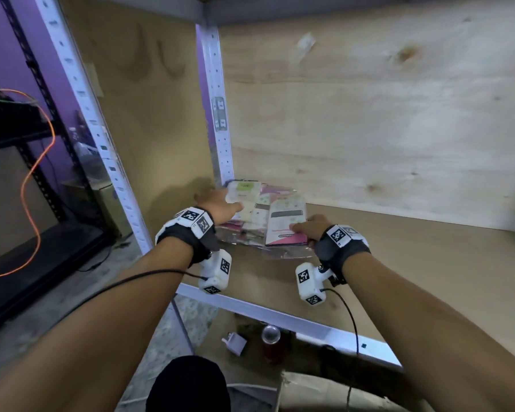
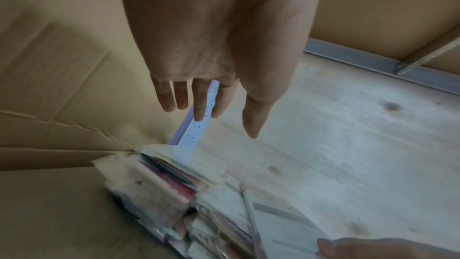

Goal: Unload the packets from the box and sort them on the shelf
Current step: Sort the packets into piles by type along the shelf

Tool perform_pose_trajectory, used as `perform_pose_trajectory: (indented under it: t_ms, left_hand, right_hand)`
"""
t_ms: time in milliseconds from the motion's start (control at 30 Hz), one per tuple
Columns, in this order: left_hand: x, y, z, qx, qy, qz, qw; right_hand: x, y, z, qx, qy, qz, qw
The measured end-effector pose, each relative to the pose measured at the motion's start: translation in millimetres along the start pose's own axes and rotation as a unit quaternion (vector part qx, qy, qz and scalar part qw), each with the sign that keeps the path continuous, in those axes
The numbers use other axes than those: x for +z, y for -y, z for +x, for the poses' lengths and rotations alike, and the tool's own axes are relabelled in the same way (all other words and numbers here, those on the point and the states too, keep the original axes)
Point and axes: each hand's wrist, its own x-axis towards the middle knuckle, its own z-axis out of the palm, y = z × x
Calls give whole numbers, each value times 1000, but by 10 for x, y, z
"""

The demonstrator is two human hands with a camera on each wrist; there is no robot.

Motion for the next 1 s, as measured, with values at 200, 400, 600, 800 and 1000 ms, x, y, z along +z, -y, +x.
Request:
perform_pose_trajectory:
  t_ms: [200, 400, 600, 800, 1000]
  left_hand:
    - [133, -414, -485, 41, 14, 78, 996]
    - [390, -893, -986, 117, 51, 108, 986]
    - [625, -1339, -1150, 199, 72, 54, 976]
    - [830, -1827, -1121, 275, 31, -2, 961]
    - [972, -2220, -894, 256, 36, -99, 961]
  right_hand:
    - [-420, -220, -670, -39, 9, 54, 998]
    - [-952, -269, -1390, -46, 6, 143, 989]
    - [-1359, -430, -1781, -39, -3, 210, 977]
    - [-1719, -682, -1836, -26, 0, 335, 942]
    - [-2023, -904, -1688, -29, -20, 381, 924]
